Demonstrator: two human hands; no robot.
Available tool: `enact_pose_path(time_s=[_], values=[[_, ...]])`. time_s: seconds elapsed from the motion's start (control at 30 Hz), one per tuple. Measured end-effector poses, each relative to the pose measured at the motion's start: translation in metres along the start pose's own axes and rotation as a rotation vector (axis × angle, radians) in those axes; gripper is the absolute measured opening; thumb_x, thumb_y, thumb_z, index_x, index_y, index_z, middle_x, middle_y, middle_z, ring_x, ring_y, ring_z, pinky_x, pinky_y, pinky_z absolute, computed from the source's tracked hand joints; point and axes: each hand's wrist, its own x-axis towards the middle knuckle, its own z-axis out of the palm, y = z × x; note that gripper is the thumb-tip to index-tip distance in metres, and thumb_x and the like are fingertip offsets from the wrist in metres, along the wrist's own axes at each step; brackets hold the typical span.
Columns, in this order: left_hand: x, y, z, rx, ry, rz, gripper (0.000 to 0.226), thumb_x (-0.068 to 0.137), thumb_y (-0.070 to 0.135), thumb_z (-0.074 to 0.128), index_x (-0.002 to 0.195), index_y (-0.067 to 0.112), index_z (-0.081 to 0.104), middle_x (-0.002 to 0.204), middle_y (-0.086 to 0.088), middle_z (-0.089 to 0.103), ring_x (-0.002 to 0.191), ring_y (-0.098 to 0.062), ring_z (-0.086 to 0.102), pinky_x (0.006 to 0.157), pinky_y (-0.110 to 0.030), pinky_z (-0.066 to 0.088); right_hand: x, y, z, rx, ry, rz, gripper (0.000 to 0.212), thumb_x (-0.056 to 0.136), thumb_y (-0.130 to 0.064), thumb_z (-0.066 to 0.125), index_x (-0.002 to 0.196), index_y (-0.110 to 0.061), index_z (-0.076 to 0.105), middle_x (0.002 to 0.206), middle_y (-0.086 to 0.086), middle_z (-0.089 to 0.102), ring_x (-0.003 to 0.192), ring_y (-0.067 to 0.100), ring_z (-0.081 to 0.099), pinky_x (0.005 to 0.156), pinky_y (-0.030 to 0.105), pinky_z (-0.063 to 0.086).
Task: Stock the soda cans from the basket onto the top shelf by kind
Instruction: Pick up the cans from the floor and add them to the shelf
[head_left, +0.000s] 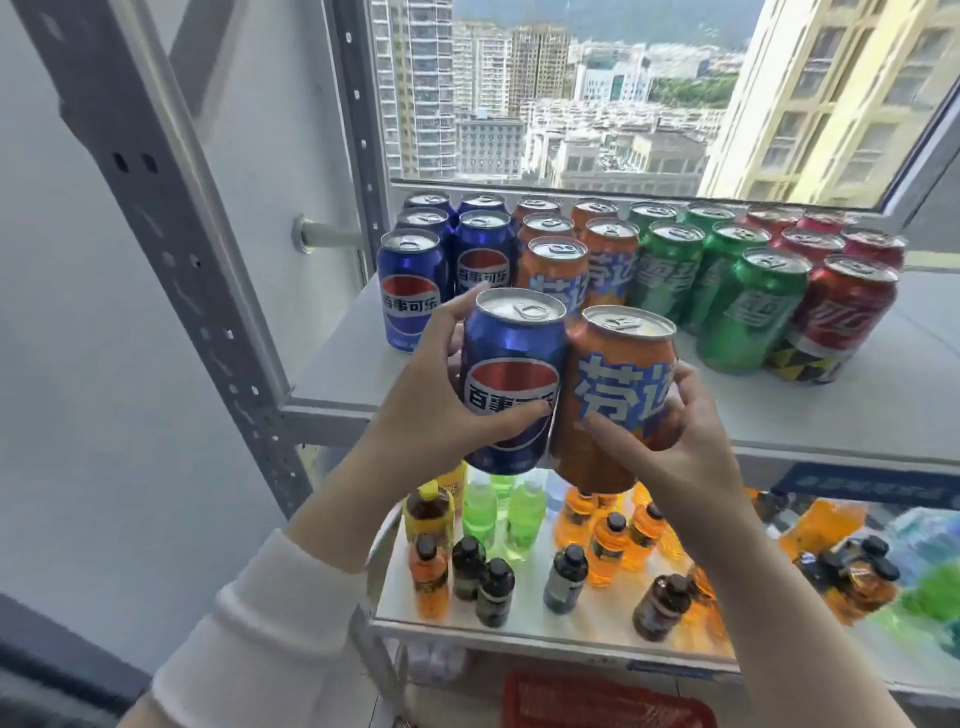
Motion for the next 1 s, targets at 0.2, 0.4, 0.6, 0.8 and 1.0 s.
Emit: enact_pose_path(time_s=[0.2, 0.4, 0.6, 0.8, 1.0], values=[[0.052, -0.009, -0.028, 0.284, 0.035, 0.069, 0.080, 0.056, 0.032, 0.085, 0.118, 0.029, 0.035, 0.106, 0.021, 0.054, 0.097, 0.007, 0.056, 0.081, -0.008, 0.046, 0.047, -0.002, -0.006, -0.025, 0.062, -0.013, 0.069, 0.052, -0.036, 0.081, 0.112, -0.022, 0.050, 0.103, 0.000, 0.067, 0.088, 0.004, 0.067, 0.071, 0.015, 0.053], [0.088, -0.020, -0.039, 0.681, 0.121, 0.154, 0.085, 0.047, 0.062, 0.070, 0.117, 0.019, 0.047, 0.115, 0.000, 0.052, 0.108, -0.017, 0.047, 0.090, -0.021, 0.031, 0.079, 0.004, -0.028, -0.136, 0.100, -0.012, 0.061, 0.048, -0.030, 0.082, 0.099, -0.031, 0.048, 0.101, 0.000, 0.066, 0.088, 0.006, 0.067, 0.072, 0.016, 0.053], [0.110, -0.025, -0.040, 0.823, 0.107, 0.230, 0.088, 0.046, 0.073, 0.058, 0.112, 0.015, 0.051, 0.112, -0.003, 0.056, 0.111, -0.018, 0.041, 0.087, -0.020, 0.021, 0.104, 0.014, -0.044, -0.210, 0.101, 0.037, 0.072, 0.037, -0.051, 0.087, 0.097, -0.034, 0.050, 0.104, 0.004, 0.066, 0.100, 0.021, 0.065, 0.085, 0.039, 0.054], [0.118, -0.031, -0.037, 0.896, 0.087, 0.182, 0.094, 0.045, 0.078, 0.055, 0.116, 0.017, 0.052, 0.115, -0.002, 0.057, 0.118, -0.019, 0.041, 0.086, -0.022, 0.016, 0.121, 0.024, -0.051, -0.245, 0.077, 0.056, 0.060, 0.052, -0.021, 0.085, 0.098, -0.035, 0.050, 0.103, -0.006, 0.064, 0.099, 0.013, 0.063, 0.089, 0.041, 0.053], [0.117, -0.029, -0.034, 0.970, 0.082, 0.178, 0.092, 0.045, 0.072, 0.062, 0.125, 0.030, 0.045, 0.115, 0.001, 0.060, 0.117, -0.019, 0.045, 0.086, -0.026, 0.016, 0.132, 0.034, -0.055, -0.256, 0.079, 0.069, 0.071, 0.049, -0.027, 0.088, 0.110, -0.026, 0.051, 0.110, 0.000, 0.065, 0.103, 0.016, 0.062, 0.090, 0.044, 0.052]])
